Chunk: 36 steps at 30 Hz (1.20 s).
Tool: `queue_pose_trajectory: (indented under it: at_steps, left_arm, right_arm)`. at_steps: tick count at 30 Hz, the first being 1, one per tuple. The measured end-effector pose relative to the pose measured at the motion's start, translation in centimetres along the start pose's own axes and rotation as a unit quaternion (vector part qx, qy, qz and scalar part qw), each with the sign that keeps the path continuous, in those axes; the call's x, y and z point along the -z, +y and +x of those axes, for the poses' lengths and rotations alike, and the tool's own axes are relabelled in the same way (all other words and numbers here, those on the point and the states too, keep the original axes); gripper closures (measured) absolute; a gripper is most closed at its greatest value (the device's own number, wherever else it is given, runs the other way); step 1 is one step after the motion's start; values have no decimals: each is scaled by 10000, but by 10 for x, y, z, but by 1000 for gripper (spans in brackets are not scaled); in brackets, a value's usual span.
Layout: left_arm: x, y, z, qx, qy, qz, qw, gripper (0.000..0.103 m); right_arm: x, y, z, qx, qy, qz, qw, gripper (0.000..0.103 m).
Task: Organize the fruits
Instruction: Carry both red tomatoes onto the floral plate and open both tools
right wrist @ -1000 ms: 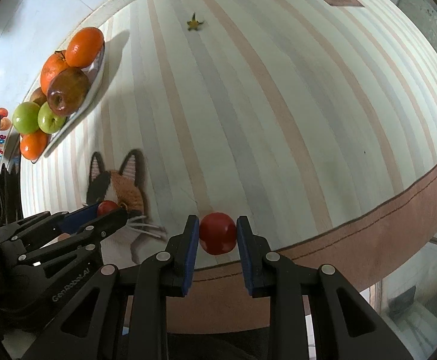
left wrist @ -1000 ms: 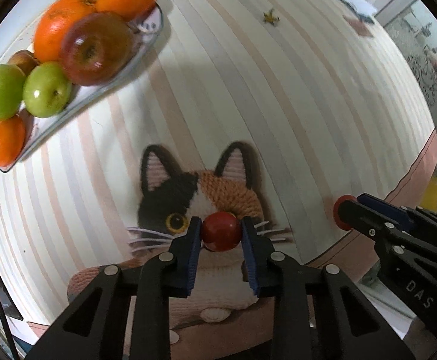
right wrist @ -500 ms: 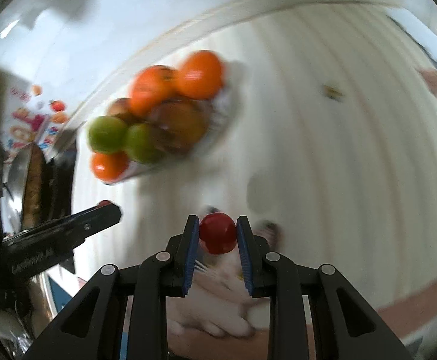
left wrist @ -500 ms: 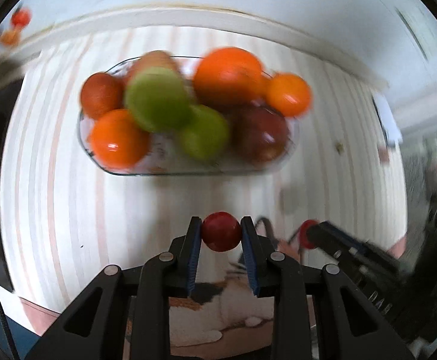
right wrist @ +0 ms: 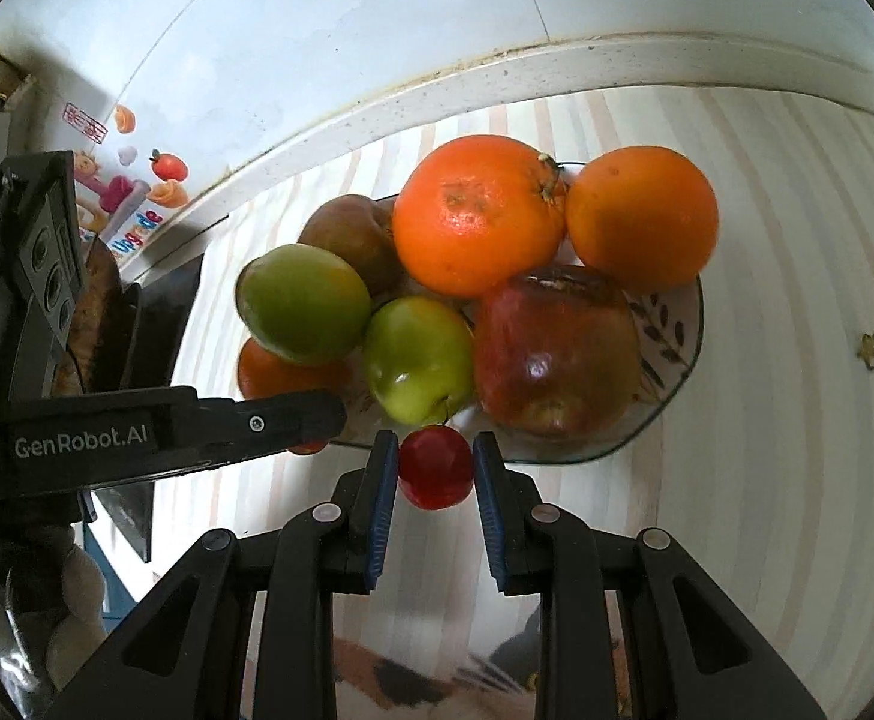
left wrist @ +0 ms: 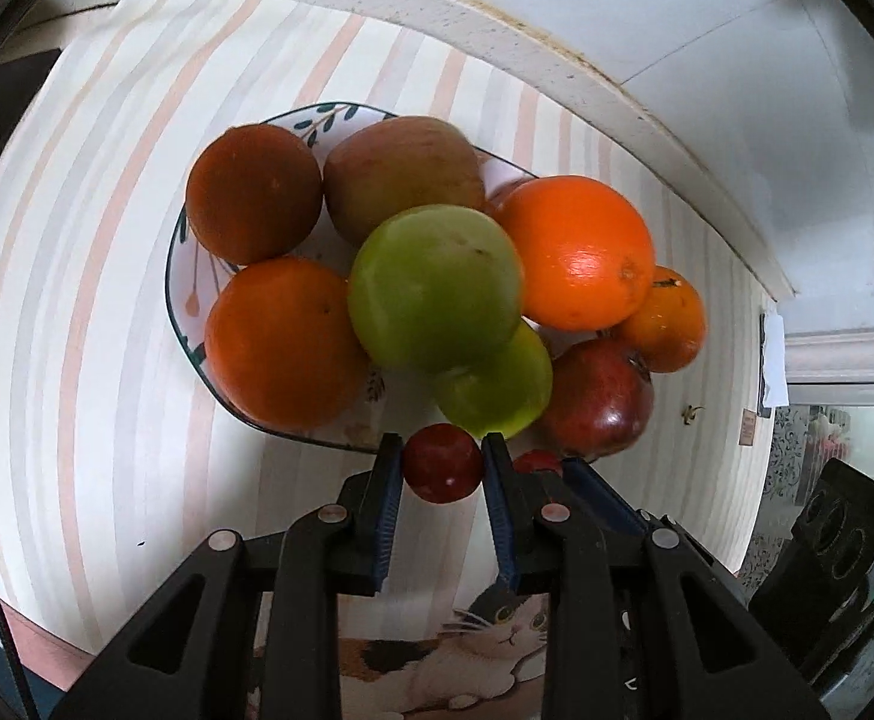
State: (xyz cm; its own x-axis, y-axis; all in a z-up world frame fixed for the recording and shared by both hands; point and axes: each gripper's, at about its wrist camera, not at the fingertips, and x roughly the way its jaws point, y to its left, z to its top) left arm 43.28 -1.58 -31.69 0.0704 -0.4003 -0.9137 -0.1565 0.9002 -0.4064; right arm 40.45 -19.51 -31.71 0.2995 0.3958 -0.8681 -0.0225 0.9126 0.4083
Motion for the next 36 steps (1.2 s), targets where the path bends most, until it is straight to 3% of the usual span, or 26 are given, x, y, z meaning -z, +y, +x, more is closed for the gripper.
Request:
queue_pose_trajectory:
  at_steps: [4,8,10,12,13,14,15,21,26,29,32,34,35,36]
  left_arm:
    - [-3,-1,6,-47,-54,-31,10000,79]
    - [-3,-2,4,-375,-76,-93,9992,74]
    - [1,-3,-8,-427,-171,-123,9989,68]
    - [4,-3,-22,-540,-358,-60,9979,47]
    - [6,-4,-30,-605,-477,21,9970,30]
    - [8,-6,-37,-739,-606,135,9953,18]
    - [8,-7,-41,-839,-667,209,9940,16]
    - [22,-6,-58,-1558,-985,583,9811,13]
    - [37,-2,-61,-1842,-1070,686,9746,13]
    - [49,9,-58,-2031,-1069,595,9715,13]
    - [66,20,-49,-2250,-962,554,9680,13]
    - [76,31,-38,-2415,-842,495,9655,13]
    - [81,38,-33,-2461,-762,440,9652,13]
    - [85,46,-26,-2502,-651,347,9654,13]
  right_arm:
    - [-3,-1,6,-18,-13,-21,10000,75]
    - [-4,4,10,48,-73,-207,9997,70]
    - [-3,5,7,-2,-8,-208,9998,48]
    - [2,4,-2,-128,-8,-36,9999,5]
    - [4,4,-11,-70,-132,0,9999,4]
    - [7,4,-23,-16,-275,32,9996,4]
    - [8,4,-30,-3,-328,66,9994,4]
    - [5,-4,-54,727,-425,80,9964,4]
    - [1,-5,-66,1141,-335,-19,9929,4]
    - [5,-3,-64,918,-150,-86,9956,4]
    - [24,7,-36,468,425,-335,9974,5]
    - [39,13,-9,397,847,-502,9944,21]
    - [45,17,1,396,971,-613,9926,39]
    - [52,20,13,437,1150,-748,9896,50]
